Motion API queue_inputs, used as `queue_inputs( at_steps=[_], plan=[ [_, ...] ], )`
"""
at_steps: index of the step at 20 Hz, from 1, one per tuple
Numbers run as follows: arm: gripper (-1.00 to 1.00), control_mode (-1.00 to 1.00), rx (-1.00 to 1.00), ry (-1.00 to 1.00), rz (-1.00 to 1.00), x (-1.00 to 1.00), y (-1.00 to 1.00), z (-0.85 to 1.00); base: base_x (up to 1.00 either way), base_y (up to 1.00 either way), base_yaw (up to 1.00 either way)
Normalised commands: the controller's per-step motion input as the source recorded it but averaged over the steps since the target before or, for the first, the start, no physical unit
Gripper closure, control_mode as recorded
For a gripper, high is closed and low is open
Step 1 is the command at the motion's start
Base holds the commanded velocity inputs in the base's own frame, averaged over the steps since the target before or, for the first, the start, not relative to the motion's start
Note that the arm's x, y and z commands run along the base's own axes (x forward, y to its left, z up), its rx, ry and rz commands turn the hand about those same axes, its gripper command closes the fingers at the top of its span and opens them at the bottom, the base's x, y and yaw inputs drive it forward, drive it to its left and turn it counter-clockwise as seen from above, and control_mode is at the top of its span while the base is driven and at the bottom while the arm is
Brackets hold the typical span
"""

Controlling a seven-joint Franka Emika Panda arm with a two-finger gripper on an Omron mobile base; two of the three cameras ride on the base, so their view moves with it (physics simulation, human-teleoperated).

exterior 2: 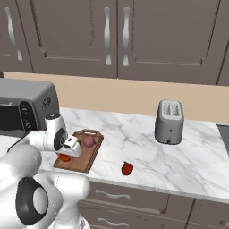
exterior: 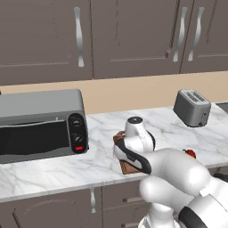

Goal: Place the avocado, onion, tomato, and bell pepper on the cutting board.

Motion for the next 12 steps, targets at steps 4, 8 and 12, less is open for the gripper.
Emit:
queue_inputs(
  at_steps=[4,8,12],
  plan=[
    [-1.0,-1.0,0.0,0.0,0.0,0.0,0.0,-0.23,0.0,0.0,0.0],
    [-1.0,-1.0,0.0,-0.01,0.0,0.0,-0.04,-0.12,0.0,0.0,0.0],
    [-1.0,-1.0,0.01,-0.06,0.0,-0.03,-0.11,0.0,0.0,0.0,0.0]
  ],
)
